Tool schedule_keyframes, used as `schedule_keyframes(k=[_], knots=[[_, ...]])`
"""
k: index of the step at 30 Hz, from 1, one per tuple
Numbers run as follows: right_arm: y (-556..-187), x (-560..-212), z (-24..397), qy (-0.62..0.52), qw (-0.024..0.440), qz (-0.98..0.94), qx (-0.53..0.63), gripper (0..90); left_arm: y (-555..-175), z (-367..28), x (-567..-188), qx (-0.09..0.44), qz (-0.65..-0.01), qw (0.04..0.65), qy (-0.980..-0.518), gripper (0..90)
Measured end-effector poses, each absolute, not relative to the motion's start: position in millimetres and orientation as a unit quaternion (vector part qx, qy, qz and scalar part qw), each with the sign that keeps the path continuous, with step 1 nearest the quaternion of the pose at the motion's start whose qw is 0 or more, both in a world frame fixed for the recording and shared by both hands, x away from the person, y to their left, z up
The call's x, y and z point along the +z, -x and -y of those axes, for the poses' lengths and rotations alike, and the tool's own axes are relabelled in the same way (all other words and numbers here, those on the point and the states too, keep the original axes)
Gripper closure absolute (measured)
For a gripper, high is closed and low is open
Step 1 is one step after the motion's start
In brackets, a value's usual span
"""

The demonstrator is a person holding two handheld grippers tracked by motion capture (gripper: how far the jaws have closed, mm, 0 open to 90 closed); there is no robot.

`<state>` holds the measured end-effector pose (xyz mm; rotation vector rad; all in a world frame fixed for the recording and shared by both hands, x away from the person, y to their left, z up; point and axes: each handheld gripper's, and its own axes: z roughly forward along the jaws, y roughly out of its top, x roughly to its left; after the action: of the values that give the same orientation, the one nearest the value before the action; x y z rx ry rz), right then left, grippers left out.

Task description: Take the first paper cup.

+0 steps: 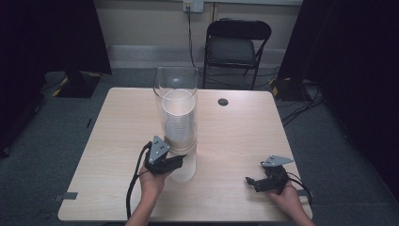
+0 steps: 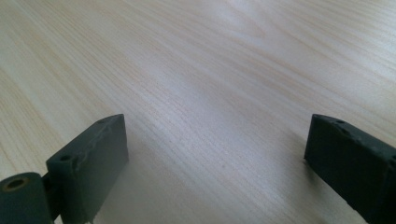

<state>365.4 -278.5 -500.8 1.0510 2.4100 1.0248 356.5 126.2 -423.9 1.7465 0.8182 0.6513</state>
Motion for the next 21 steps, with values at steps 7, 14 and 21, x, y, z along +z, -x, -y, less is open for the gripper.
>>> schedule_keyframes(k=[7,14,21], knots=[[-365.5,-500.8,278.5,-0.367,0.159,-0.843,0.359,5.6,-356.9,-124.5,-425.0,0.255,-0.349,0.524,-0.734,37.3],[-365.7,-500.8,278.5,-0.367,0.159,-0.844,0.359,5.5,-357.8,-125.3,-426.2,0.255,-0.351,0.532,-0.727,36.2],[-365.8,-500.7,278.5,-0.367,0.159,-0.843,0.359,5.5,-357.6,-121.4,-432.6,0.259,-0.366,0.481,-0.754,6.5]])
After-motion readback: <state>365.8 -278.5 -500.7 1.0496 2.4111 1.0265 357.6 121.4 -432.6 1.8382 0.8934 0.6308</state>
